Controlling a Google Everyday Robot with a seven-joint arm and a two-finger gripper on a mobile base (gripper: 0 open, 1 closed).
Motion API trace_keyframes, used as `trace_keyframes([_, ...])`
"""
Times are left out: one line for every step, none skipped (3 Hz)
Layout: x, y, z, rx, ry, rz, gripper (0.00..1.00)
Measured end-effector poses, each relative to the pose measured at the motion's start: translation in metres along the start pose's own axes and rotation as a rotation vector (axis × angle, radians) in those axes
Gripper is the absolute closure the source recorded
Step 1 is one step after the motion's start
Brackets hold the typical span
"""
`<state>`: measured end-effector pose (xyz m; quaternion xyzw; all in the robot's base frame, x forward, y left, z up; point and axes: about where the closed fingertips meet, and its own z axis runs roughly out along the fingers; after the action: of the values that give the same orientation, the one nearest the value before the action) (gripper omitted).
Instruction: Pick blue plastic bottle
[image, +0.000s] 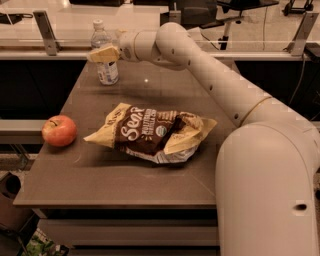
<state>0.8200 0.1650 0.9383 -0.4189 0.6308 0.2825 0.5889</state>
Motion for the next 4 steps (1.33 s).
trace_keyframes([0.0031, 0.0082, 0.0074, -0.013, -0.012, 0.006, 0.43])
trace_keyframes([0.0030, 0.0100, 0.0094, -0.016, -0.012, 0.006, 0.65])
trace_keyframes([0.0033, 0.0122, 0.0117, -0.021, -0.012, 0.007, 0.87])
trace_keyframes([0.0036, 0.0143, 0.0138, -0.025, -0.012, 0.008, 1.00])
